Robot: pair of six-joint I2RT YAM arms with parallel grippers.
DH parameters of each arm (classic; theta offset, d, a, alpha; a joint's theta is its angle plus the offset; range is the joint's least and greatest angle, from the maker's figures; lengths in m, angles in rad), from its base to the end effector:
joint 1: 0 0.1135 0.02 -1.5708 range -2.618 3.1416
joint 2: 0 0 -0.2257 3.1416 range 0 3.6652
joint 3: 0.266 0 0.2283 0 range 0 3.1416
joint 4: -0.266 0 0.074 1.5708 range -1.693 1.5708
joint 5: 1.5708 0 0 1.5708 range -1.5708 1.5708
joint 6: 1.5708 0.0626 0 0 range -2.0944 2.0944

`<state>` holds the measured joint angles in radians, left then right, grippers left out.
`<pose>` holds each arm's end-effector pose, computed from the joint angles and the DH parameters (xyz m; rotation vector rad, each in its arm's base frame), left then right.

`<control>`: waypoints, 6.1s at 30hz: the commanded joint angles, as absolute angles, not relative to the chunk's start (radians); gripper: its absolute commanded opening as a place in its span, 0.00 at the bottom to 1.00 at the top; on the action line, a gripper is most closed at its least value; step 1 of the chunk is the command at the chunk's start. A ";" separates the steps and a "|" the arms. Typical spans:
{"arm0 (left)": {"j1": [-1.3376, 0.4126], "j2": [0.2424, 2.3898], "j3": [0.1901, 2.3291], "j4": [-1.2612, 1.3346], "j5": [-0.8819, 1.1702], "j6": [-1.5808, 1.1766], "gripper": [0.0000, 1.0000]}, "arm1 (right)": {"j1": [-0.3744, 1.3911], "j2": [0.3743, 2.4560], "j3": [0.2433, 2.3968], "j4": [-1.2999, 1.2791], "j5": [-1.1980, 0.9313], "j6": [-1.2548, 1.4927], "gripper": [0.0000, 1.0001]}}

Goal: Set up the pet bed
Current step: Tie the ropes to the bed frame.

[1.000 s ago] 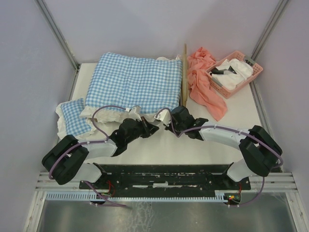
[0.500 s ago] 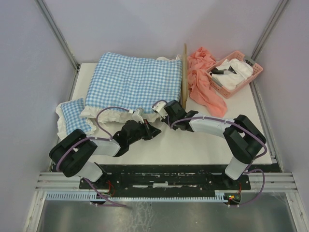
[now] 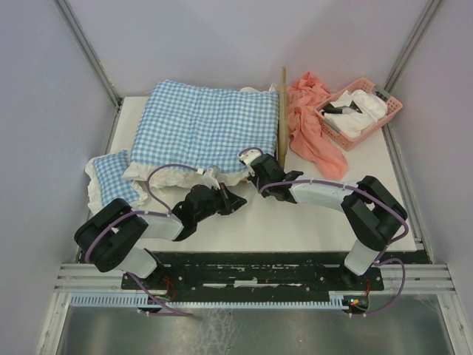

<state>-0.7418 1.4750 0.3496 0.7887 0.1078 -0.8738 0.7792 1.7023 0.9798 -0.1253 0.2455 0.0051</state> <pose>0.1990 -0.1915 0.1202 -0.0581 2.0926 -1.1507 0.2552 0.2307 0.1356 -0.7968 2.2495 0.0727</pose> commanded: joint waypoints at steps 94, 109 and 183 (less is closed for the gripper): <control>-0.882 1.809 0.513 1.236 -0.338 -0.286 0.36 | 0.857 1.554 0.672 0.418 0.397 0.307 0.02; -0.882 1.883 0.548 1.263 -0.383 -0.311 0.30 | 0.857 1.553 0.675 0.416 0.383 0.300 0.02; -0.882 1.937 0.395 1.514 -0.216 -0.440 0.21 | 0.836 1.672 0.646 0.670 0.171 -0.392 0.02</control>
<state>-0.8814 1.9305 0.3954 1.4746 -0.2249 -0.4061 0.8368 1.6821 0.6479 0.5850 0.1841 -0.3531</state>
